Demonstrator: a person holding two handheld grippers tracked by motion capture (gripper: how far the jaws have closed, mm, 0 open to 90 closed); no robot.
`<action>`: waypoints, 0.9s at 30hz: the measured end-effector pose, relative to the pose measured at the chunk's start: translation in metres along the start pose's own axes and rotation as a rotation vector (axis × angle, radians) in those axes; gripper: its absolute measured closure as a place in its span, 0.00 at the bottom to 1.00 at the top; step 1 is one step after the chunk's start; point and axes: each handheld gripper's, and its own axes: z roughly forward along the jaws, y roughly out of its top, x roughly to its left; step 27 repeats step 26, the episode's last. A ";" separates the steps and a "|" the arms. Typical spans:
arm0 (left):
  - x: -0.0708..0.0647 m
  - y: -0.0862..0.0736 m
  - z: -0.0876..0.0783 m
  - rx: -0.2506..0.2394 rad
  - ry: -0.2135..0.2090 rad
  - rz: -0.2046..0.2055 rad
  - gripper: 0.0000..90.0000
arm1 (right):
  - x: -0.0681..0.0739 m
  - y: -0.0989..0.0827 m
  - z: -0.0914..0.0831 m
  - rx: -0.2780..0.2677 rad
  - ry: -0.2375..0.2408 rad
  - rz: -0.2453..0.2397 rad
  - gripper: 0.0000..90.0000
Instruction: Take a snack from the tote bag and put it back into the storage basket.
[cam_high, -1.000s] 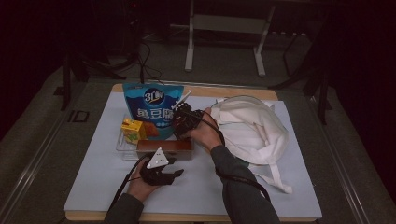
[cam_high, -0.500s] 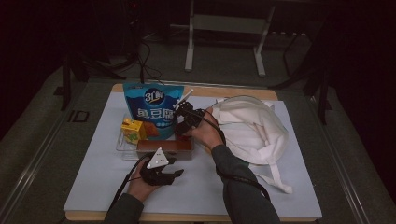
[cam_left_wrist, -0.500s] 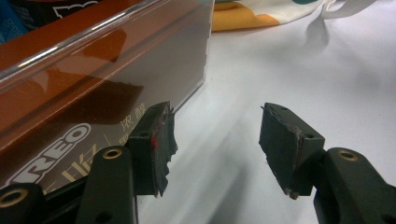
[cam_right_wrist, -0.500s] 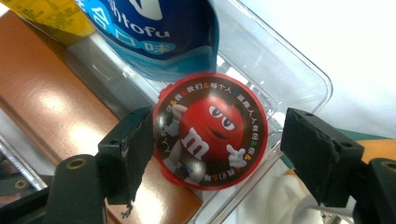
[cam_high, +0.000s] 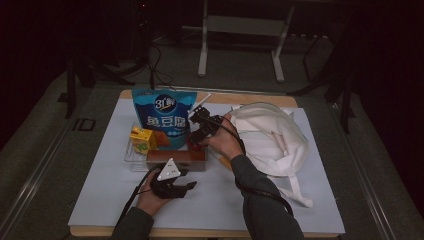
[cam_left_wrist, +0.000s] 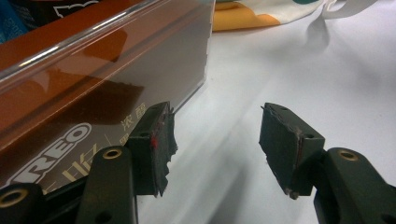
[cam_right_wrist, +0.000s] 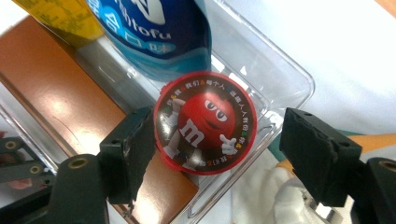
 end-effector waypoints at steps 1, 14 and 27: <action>0.000 0.000 0.000 -0.001 0.000 0.000 0.49 | 0.000 0.000 -0.001 -0.006 0.001 0.003 0.30; 0.000 0.000 0.000 -0.001 0.001 -0.002 0.49 | -0.001 -0.005 -0.018 -0.035 -0.003 -0.023 0.32; 0.001 0.000 0.001 0.001 -0.002 -0.009 0.49 | -0.020 -0.028 -0.026 -0.052 0.011 0.014 0.32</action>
